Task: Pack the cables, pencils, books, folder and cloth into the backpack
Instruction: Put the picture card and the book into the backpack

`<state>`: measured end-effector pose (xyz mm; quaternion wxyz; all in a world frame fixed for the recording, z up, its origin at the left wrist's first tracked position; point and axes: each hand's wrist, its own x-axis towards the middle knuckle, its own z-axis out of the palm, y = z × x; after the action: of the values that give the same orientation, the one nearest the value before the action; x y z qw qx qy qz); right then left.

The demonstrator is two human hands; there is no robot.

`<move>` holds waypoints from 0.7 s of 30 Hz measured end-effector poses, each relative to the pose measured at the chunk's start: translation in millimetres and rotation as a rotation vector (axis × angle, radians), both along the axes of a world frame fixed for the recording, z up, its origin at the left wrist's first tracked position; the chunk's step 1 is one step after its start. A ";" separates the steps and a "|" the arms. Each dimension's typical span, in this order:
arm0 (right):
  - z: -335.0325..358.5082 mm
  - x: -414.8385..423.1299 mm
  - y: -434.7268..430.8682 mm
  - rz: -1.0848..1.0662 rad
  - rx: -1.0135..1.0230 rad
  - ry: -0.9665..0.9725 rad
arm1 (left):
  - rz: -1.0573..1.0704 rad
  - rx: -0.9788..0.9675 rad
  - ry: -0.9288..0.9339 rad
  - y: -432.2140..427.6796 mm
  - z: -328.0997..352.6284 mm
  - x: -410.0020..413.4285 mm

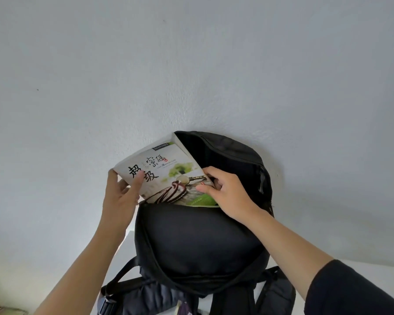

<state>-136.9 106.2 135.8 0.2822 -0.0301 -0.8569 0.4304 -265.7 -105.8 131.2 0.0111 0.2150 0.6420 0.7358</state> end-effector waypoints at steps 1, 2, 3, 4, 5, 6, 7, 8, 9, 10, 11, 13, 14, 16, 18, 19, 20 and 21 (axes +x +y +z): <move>3.3 0.7 0.1 -0.030 0.029 0.010 | 0.003 0.000 0.016 -1.0 -0.8 -0.5; 6.0 0.6 0.8 -0.073 0.068 0.013 | 0.006 -0.012 0.030 -1.7 -0.6 0.2; 8.1 0.4 0.9 -0.113 0.118 0.012 | 0.006 -0.036 0.044 -2.2 -0.8 0.3; 8.4 0.5 1.5 -0.164 0.181 0.007 | 0.001 -0.062 0.059 -2.2 -0.3 0.5; 6.8 1.8 1.8 -0.227 0.251 -0.007 | -0.003 -0.090 0.076 -2.0 0.1 0.7; 4.6 4.5 0.9 -0.296 0.308 -0.024 | -0.006 -0.119 0.096 -1.8 0.5 0.9; 1.9 9.0 -1.0 -0.352 0.347 -0.037 | -0.005 -0.152 0.122 -1.5 0.7 1.2; -1.8 13.1 -3.1 -0.381 0.376 -0.040 | 0.002 -0.182 0.152 -1.4 1.0 0.5; -4.6 18.0 -6.5 -0.399 0.405 -0.038 | 0.008 -0.210 0.182 -1.0 2.3 -0.6; -7.4 22.5 -9.3 -0.414 0.435 -0.055 | 0.009 -0.235 0.207 -0.4 4.2 -2.5; -9.6 27.1 -11.9 -0.420 0.455 -0.093 | 0.004 -0.261 0.232 0.8 7.0 -5.6; -12.8 34.1 -16.8 -0.415 0.471 -0.214 | -0.014 -0.323 0.284 5.0 15.2 -9.1; -13.3 36.9 -19.3 -0.410 0.478 -0.284 | -0.016 -0.358 0.323 8.3 20.5 -8.9; -13.3 42.8 -23.1 -0.404 0.475 -0.381 | -0.032 -0.414 0.414 16.0 29.7 -6.3; -12.2 47.1 -24.4 -0.400 0.456 -0.439 | -0.096 -0.443 0.512 21.9 34.8 -3.0; -11.7 48.2 -24.7 -0.398 0.446 -0.456 | -0.126 -0.477 0.572 23.5 35.1 -1.9; -11.8 49.4 -24.0 -0.399 0.426 -0.460 | -0.144 -0.525 0.633 24.9 34.0 -1.7; -11.5 50.5 -24.1 -0.395 0.405 -0.459 | -0.161 -0.568 0.675 24.9 31.6 -2.9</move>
<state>-86.4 82.1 124.3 0.1604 -0.2344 -0.9434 0.1714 -268.6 -80.9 162.8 -0.0834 0.4808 0.7674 0.4158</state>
